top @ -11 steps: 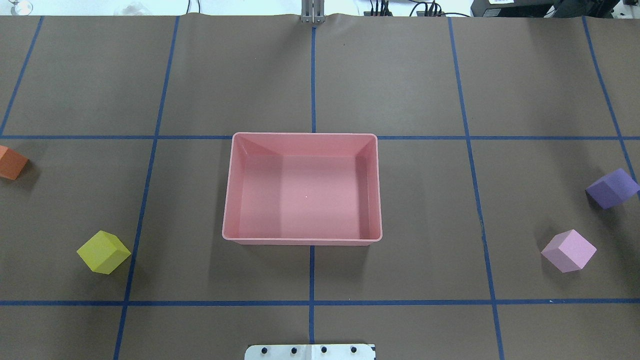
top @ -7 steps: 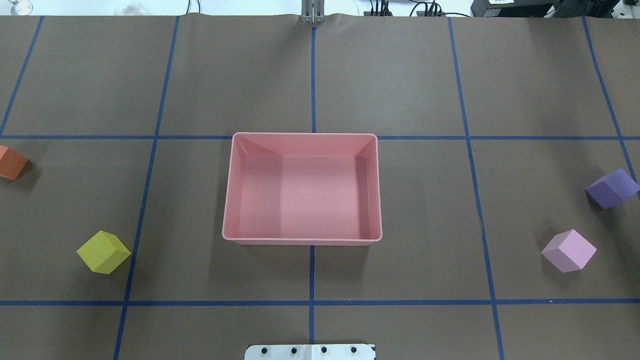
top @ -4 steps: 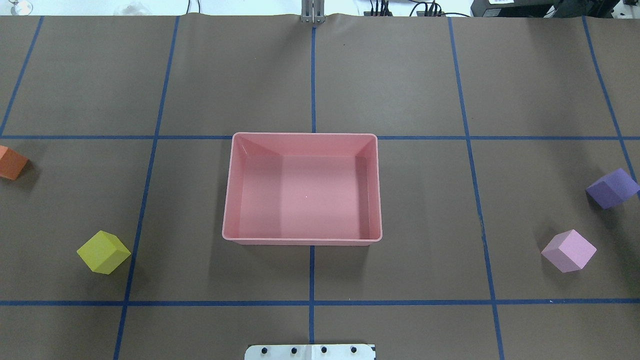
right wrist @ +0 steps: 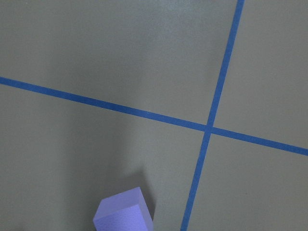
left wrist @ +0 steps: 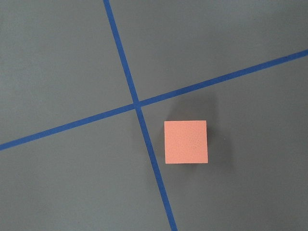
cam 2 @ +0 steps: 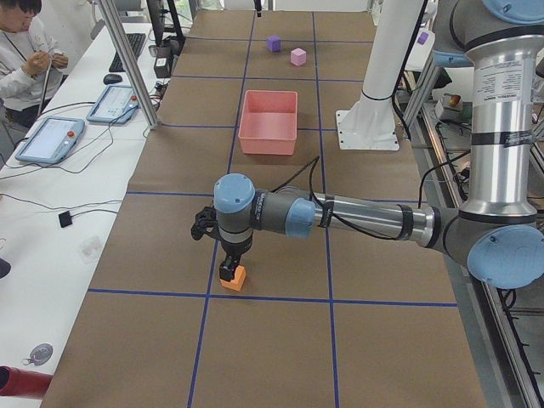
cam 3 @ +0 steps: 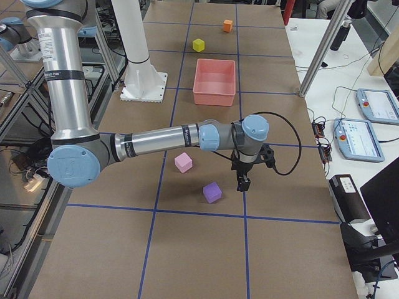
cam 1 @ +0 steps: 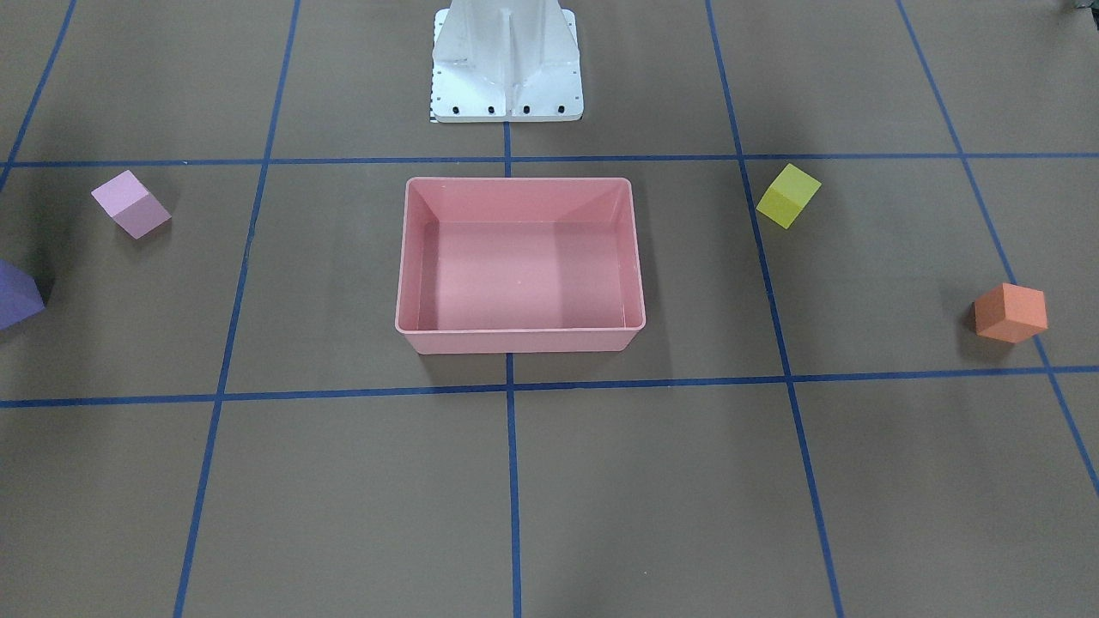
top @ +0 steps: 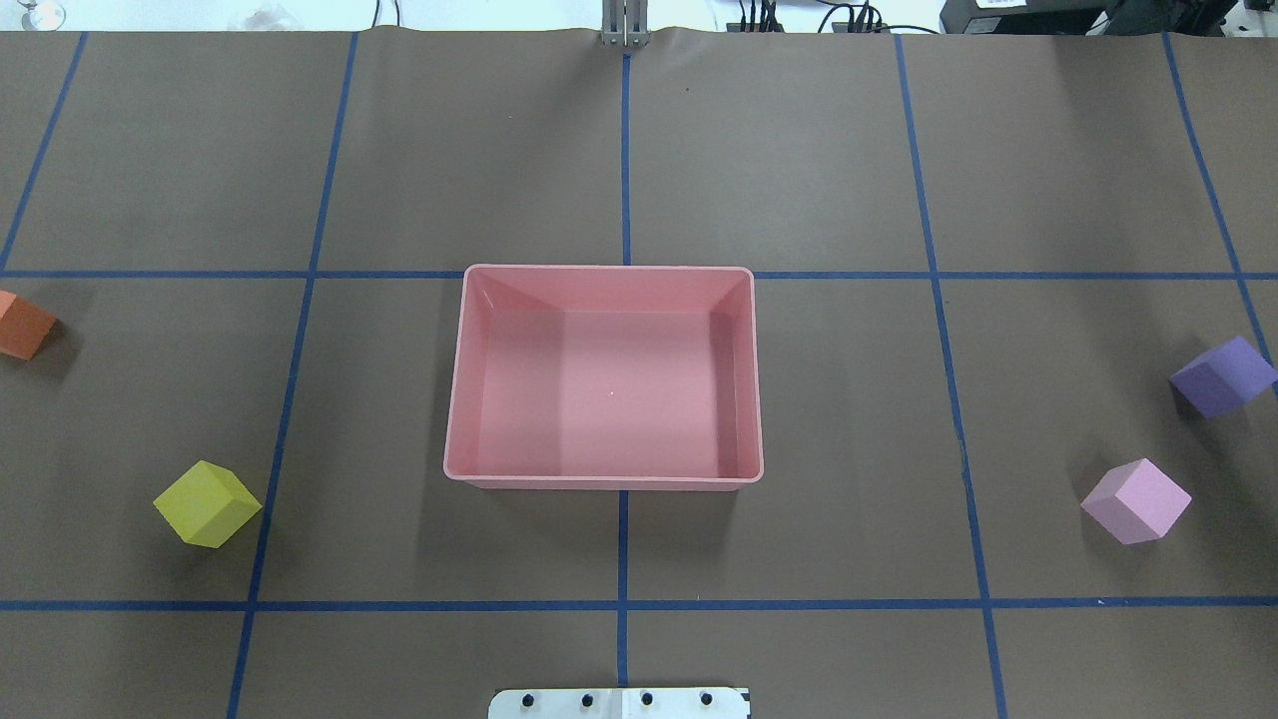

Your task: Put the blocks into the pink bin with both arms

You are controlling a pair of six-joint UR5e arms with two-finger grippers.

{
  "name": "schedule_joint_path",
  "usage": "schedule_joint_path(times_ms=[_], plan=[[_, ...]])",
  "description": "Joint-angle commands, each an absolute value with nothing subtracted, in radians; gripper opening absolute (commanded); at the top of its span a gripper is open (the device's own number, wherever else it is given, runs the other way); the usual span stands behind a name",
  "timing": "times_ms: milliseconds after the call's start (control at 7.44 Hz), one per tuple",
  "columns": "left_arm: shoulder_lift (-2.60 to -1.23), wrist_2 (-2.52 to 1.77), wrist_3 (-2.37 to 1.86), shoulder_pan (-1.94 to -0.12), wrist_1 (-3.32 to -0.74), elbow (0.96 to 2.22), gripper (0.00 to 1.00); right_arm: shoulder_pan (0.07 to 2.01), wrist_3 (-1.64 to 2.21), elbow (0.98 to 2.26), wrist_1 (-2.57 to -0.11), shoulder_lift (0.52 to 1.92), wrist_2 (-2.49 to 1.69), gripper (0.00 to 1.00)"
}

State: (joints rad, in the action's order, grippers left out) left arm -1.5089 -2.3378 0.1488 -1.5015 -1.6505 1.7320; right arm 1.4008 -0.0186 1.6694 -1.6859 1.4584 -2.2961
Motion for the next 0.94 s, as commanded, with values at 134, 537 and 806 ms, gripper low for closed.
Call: schedule_joint_path(times_ms=[134,537,806], plan=[[-1.537,-2.341,0.055,-1.422,-1.889,1.548,1.0,1.312,0.121,1.732,-1.684,1.457,-2.295,1.0],[-1.563,-2.33,-0.205,-1.28,-2.155,1.427,1.0,1.305,0.132,1.746,-1.686,1.459,-2.295,1.0],[-1.627,-2.33,-0.198,-1.264,-2.174,1.335,0.99,1.307,0.133,1.747,-1.686,1.46,-2.295,1.0]])
